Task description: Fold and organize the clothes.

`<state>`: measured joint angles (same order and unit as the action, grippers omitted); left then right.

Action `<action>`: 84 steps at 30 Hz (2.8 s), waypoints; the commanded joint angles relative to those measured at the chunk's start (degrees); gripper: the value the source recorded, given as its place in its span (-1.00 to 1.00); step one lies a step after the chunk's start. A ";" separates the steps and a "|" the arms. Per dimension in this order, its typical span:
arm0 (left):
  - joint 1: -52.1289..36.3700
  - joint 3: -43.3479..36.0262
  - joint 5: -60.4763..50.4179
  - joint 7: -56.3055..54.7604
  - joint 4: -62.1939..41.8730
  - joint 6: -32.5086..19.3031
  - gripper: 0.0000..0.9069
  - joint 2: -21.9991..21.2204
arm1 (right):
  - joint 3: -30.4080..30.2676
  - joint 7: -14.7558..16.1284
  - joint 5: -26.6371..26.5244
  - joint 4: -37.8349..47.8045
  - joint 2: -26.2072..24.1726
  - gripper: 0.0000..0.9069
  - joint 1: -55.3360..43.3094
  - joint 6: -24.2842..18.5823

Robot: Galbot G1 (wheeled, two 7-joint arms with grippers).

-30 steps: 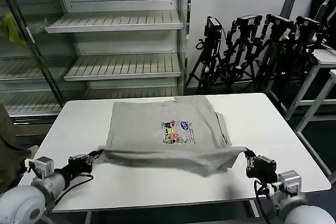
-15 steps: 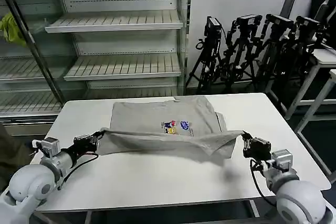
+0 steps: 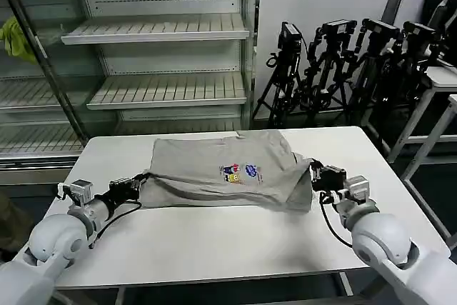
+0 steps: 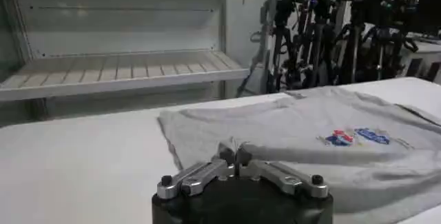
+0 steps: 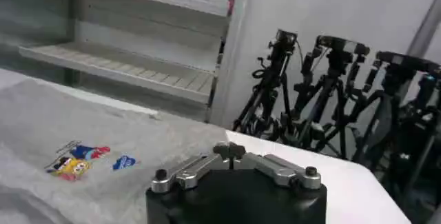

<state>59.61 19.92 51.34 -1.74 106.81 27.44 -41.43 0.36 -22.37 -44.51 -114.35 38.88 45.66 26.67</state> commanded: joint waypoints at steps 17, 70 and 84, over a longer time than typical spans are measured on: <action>-4.47 -4.18 -1.65 0.33 -5.74 -1.03 -0.89 -1.16 | -11.42 1.88 4.85 14.15 6.10 -1.00 -15.15 -2.56; 13.30 5.39 -0.45 -1.28 6.11 2.73 1.00 1.40 | 8.15 -4.34 5.20 -6.16 1.11 1.00 19.36 2.71; 11.46 4.62 -1.34 -0.81 3.61 2.03 1.00 0.61 | 5.33 -2.73 8.12 -0.52 6.53 1.00 17.96 1.28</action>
<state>70.44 24.55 50.28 -2.67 110.49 29.37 -40.49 6.12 -25.13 -37.21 -116.05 42.98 61.89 27.96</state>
